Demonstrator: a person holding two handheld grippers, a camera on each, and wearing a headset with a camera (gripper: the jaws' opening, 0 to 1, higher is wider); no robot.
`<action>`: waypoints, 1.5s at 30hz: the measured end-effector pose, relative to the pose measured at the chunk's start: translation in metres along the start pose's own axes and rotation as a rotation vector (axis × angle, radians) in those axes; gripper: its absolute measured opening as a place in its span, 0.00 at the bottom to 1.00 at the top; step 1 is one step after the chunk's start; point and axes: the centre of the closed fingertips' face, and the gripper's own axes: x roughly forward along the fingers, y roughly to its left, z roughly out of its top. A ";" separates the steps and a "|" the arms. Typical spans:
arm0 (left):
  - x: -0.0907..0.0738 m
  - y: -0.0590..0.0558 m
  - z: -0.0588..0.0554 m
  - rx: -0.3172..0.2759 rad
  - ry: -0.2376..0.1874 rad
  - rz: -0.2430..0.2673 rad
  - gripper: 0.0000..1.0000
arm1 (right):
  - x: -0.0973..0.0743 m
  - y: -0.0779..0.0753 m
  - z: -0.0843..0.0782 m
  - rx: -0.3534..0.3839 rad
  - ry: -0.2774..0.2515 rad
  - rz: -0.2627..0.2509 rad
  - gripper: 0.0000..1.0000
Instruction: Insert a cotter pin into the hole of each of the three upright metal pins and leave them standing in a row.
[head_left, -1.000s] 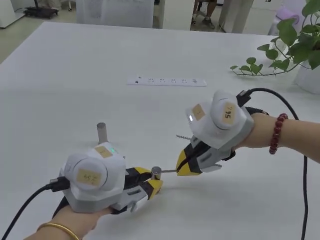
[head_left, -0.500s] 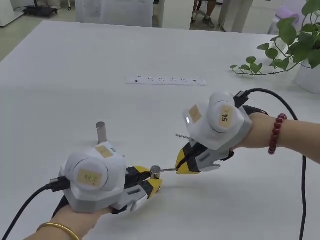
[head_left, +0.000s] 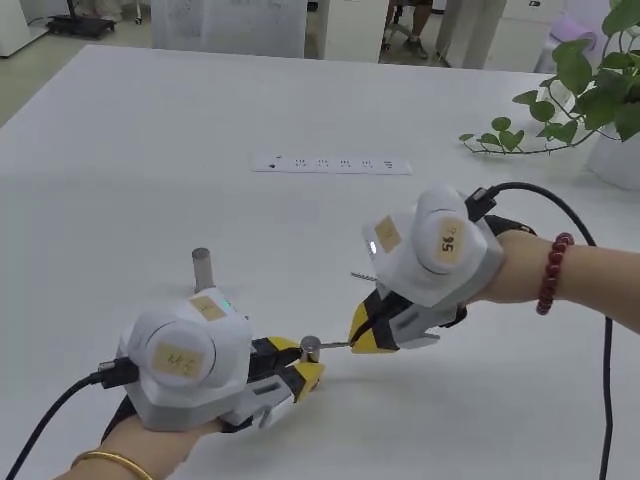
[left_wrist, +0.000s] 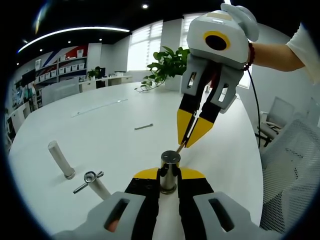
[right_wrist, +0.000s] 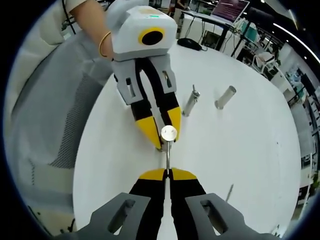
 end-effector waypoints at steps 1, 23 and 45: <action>0.000 0.000 0.000 0.001 -0.001 0.001 0.11 | -0.001 0.001 0.001 0.020 -0.006 0.006 0.03; 0.001 -0.001 0.001 -0.012 -0.006 -0.007 0.11 | 0.008 -0.001 0.012 0.002 -0.025 -0.001 0.03; 0.002 0.000 -0.002 -0.110 -0.032 -0.019 0.12 | 0.012 0.000 0.022 0.022 -0.048 -0.002 0.03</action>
